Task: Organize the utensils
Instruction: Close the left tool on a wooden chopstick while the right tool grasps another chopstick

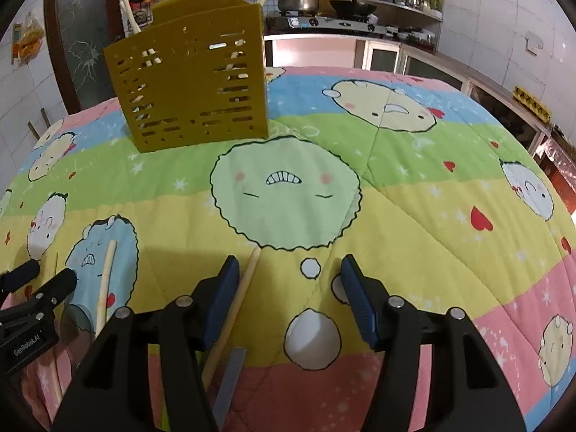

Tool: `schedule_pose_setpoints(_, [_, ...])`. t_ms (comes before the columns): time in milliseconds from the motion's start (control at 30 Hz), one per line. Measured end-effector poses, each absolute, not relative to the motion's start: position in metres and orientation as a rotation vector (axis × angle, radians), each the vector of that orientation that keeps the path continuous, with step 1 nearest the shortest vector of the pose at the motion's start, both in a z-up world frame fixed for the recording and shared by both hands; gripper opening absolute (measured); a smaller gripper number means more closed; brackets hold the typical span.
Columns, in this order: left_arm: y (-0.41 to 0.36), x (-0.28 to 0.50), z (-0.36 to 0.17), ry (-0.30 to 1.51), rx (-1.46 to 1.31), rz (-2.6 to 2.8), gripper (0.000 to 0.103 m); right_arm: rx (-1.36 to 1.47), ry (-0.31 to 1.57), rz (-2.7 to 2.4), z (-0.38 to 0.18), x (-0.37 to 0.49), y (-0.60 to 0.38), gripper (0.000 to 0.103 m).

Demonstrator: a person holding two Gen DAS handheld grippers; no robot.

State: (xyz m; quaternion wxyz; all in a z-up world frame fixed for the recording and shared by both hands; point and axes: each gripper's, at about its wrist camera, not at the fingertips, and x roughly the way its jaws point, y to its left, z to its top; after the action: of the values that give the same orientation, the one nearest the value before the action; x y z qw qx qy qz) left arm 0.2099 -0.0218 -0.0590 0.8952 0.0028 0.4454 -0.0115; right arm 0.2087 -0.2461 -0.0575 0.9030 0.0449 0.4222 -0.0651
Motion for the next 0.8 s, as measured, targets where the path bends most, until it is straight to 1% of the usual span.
schedule_pose_setpoints(33, [-0.019, 0.209, -0.058, 0.926, -0.013, -0.018, 0.073, 0.096, 0.883, -0.138, -0.058, 0.209, -0.245, 0.059])
schedule_pose_setpoints(133, [-0.015, 0.208, -0.057, 0.932, -0.041, 0.000, 0.064, 0.095, 0.896, -0.154, -0.059, 0.211, -0.243, 0.058])
schedule_pose_setpoints(167, [-0.014, 0.208, -0.057, 0.934, -0.046, 0.005, 0.061, 0.091, 0.900, -0.160, -0.059, 0.211, -0.242, 0.056])
schedule_pose_setpoints(233, [-0.013, 0.207, -0.057, 0.940, -0.053, 0.008, 0.057, 0.100, 0.906, -0.158, -0.058, 0.211, -0.240, 0.049])
schedule_pose_setpoints(300, [-0.014, 0.208, -0.056, 0.947, -0.060, 0.007, 0.049, 0.102, 0.909, -0.161, -0.056, 0.212, -0.236, 0.044])
schedule_pose_setpoints(333, [-0.015, 0.209, -0.056, 0.951, -0.066, 0.005, 0.047, 0.104, 0.911, -0.156, -0.056, 0.212, -0.235, 0.037])
schedule_pose_setpoints(500, [-0.020, 0.216, -0.056, 0.966, -0.041, 0.000, 0.024, 0.100, 0.917, -0.156, -0.056, 0.215, -0.228, 0.027])
schedule_pose_setpoints(567, [-0.021, 0.219, -0.056, 0.970, -0.035, -0.009, 0.019, 0.099, 0.920, -0.155, -0.055, 0.216, -0.227, 0.022])
schedule_pose_setpoints(633, [-0.022, 0.222, -0.056, 0.973, -0.031, -0.011, 0.016, 0.100, 0.923, -0.155, -0.055, 0.218, -0.226, 0.019])
schedule_pose_setpoints(700, [-0.023, 0.224, -0.056, 0.973, -0.027, -0.014, 0.011, 0.099, 0.926, -0.156, -0.055, 0.220, -0.225, 0.017])
schedule_pose_setpoints(800, [-0.025, 0.228, -0.055, 0.976, -0.021, -0.019, 0.010, 0.108, 0.928, -0.155, -0.054, 0.222, -0.227, 0.011])
